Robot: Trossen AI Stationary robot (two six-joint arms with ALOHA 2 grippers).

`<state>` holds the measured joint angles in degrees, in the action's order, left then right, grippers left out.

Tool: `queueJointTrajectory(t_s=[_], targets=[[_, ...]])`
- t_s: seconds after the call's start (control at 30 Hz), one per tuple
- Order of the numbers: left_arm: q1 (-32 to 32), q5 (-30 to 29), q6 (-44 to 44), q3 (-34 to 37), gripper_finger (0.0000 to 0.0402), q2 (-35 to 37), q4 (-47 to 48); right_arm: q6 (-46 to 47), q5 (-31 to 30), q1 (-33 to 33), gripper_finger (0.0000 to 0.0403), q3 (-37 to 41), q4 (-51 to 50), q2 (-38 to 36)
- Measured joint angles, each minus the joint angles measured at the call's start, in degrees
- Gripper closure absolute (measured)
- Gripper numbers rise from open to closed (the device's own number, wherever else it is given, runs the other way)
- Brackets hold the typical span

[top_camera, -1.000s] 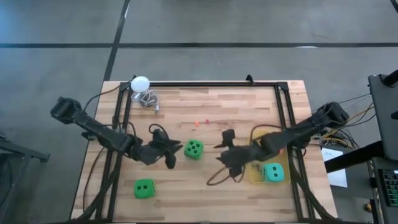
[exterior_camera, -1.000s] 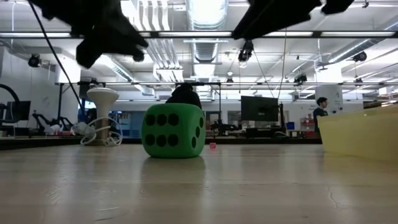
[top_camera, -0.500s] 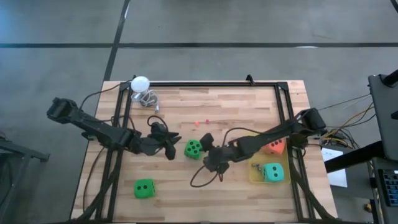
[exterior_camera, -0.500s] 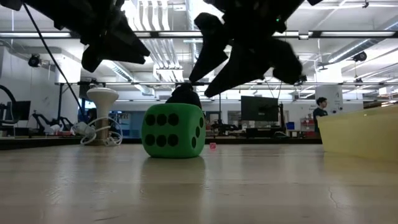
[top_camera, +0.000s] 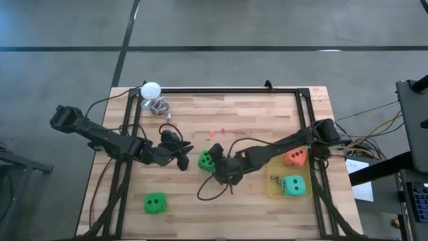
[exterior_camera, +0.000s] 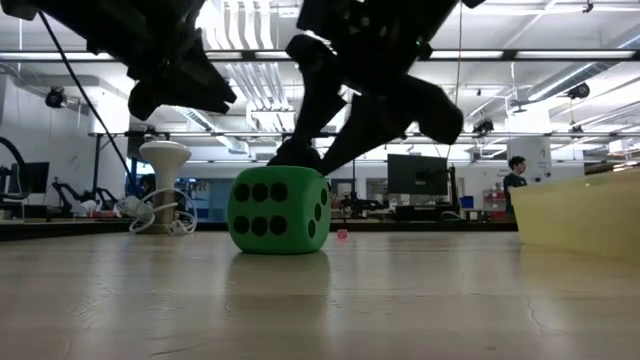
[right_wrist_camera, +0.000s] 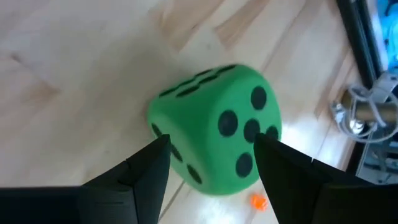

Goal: Pick & Place Dice
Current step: Put the top large green dice into the yellow bin

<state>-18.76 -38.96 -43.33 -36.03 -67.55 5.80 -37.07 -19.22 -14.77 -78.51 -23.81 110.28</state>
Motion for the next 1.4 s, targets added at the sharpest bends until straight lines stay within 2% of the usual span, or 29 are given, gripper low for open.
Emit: queueJointTrajectory(t_s=[0.43, 0.77, 0.9, 1.2, 1.4], targets=[[0.11, 0.44, -0.16, 0.0, 0.0288, 0.0, 0.09, -7.86, -0.99, 1.51, 0.0176, -0.1, 4.09, 4.83], [0.13, 0.44, 0.02, 0.0, 0.0288, -0.02, 0.44, -6.84, -2.19, 2.05, 0.0194, -0.05, 6.72, 6.62], [0.14, 0.44, 0.0, -0.02, 0.0288, -0.02, 0.44, -4.83, -1.94, 2.31, 0.0231, -0.05, 6.7, 6.71], [0.15, 0.44, 0.0, -0.02, 0.0288, -0.02, 0.26, -0.5, 0.16, 3.32, 0.0376, -0.03, 6.65, 6.71], [0.15, 0.44, 0.0, -0.02, 0.0288, -0.02, 0.26, 2.16, 1.01, 3.38, 0.0392, 0.01, 6.55, 6.69]])
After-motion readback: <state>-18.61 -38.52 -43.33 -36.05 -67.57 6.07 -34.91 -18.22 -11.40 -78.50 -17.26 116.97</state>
